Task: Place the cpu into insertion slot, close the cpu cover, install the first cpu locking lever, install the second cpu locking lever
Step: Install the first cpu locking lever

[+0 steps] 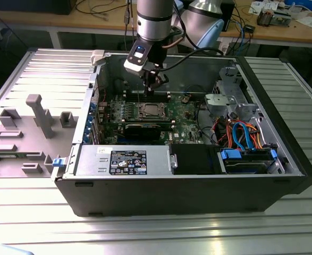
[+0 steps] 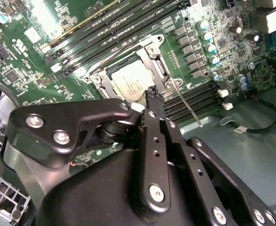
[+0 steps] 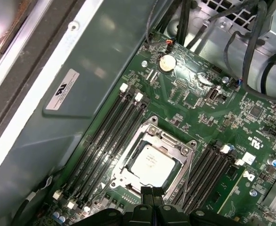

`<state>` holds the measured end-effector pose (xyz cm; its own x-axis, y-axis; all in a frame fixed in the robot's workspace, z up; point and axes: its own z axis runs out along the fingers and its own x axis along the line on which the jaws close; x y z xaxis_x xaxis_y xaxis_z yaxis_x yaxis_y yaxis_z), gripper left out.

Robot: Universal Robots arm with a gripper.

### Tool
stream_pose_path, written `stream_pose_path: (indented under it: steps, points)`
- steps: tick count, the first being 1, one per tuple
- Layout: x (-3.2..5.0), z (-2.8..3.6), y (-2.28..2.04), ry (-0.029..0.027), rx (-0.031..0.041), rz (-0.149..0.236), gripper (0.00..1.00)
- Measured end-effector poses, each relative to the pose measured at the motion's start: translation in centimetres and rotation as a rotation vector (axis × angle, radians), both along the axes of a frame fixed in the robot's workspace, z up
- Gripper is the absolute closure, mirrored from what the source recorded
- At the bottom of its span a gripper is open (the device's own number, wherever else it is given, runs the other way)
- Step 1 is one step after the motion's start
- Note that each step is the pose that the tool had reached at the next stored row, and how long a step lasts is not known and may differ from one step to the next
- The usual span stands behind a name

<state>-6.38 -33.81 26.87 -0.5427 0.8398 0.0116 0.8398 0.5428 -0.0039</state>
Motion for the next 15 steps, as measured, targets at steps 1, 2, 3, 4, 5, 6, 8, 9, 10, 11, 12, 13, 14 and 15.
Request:
stream_pose_path:
  steps: [1, 2, 3, 4, 5, 6, 8, 9, 10, 11, 12, 13, 14, 15]
  points:
    - [0.0, 0.0, 0.0, 0.0, 0.0001, 0.013, 0.89]
    - [0.0, 0.0, 0.0, 0.0, 0.0001, 0.027, 0.89]
    - [-0.01, 0.0, 0.0, 0.0, 0.0001, 0.052, 0.89]
    - [-0.01, -0.01, 0.0, 0.0005, 0.0001, 0.078, 0.89]
    - [-0.01, -0.02, 0.0, 0.0011, 0.0001, 0.102, 0.89]
    - [-0.01, -0.03, 0.0, 0.0011, 0.0001, 0.121, 0.89]
    - [-0.01, -0.03, 0.0, 0.0011, 0.0002, 0.154, 0.89]
    - [-0.01, -0.03, 0.0, 0.0011, 0.0002, 0.166, 0.89]
    - [-0.01, -0.03, 0.0, 0.0011, 0.0002, 0.181, 0.89]
    - [-0.01, -0.03, 0.0, 0.001, 0.0002, 0.19, 0.89]
    - [-0.01, -0.03, 0.0, 0.0011, 0.0002, 0.196, 0.89]
    - [-0.01, -0.03, 0.0, 0.001, 0.0002, 0.198, 0.89]
    - [-0.01, -0.03, 0.0, 0.0011, 0.0002, 0.198, 0.89]
    - [-0.01, -0.03, 0.0, 0.001, 0.0002, 0.198, 0.89]
